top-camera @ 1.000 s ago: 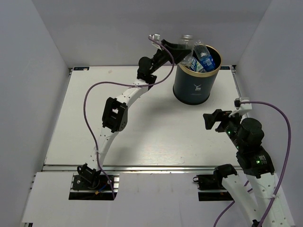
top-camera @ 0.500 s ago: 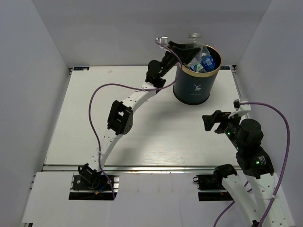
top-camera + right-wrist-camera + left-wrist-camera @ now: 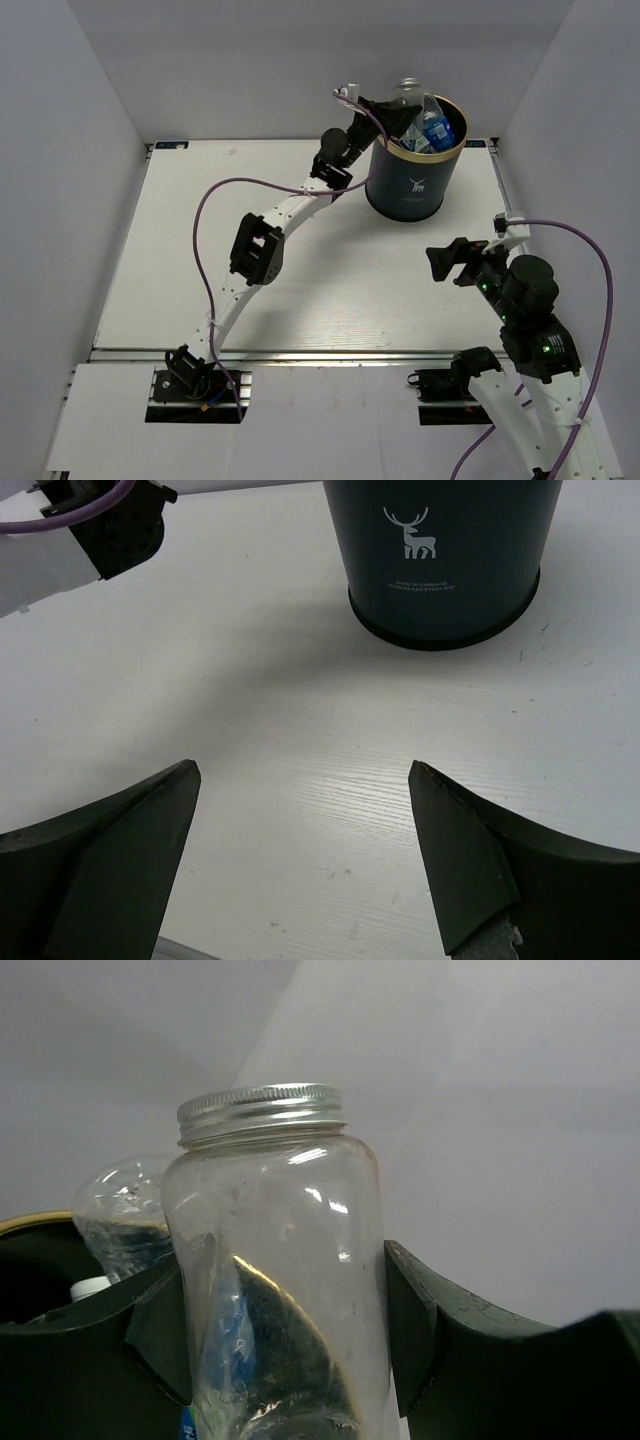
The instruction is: Put the plastic bottles in the bin
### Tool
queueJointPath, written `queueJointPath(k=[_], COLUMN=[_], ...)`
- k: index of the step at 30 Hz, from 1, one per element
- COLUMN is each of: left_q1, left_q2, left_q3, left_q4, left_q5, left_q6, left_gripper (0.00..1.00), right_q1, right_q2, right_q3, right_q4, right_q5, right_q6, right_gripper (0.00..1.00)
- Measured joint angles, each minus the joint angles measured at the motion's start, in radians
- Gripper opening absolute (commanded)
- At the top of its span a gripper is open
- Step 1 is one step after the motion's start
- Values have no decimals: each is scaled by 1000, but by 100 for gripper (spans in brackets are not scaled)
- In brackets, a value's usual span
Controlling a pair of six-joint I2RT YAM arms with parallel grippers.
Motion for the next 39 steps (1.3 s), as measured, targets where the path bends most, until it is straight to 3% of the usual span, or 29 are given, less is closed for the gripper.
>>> queueJointPath(k=[1, 2, 3, 27, 32, 39], left_q1=[0, 0, 0, -8, 11, 71], left_q2=[0, 0, 0, -64, -305, -1019], left_q3=[0, 0, 0, -31, -245, -745], left_q4=[-8, -15, -27, -144, -281, -617], left_q5=[-6, -10, -15, -34, -30, -58], left_q6=[5, 8, 13, 118, 212, 374], left_gripper=[60, 71, 98, 100, 100, 100], right_q1=[0, 0, 0, 0, 0, 0], right_q2=[0, 0, 0, -36, -63, 68], right_q3=[0, 1, 1, 2, 8, 153], right_q4=[-2, -5, -10, -50, -22, -27], right_q5=[-3, -6, -8, -11, 61, 237], right_q6=[0, 0, 0, -3, 20, 58], right_gripper=[90, 90, 90, 90, 90, 90])
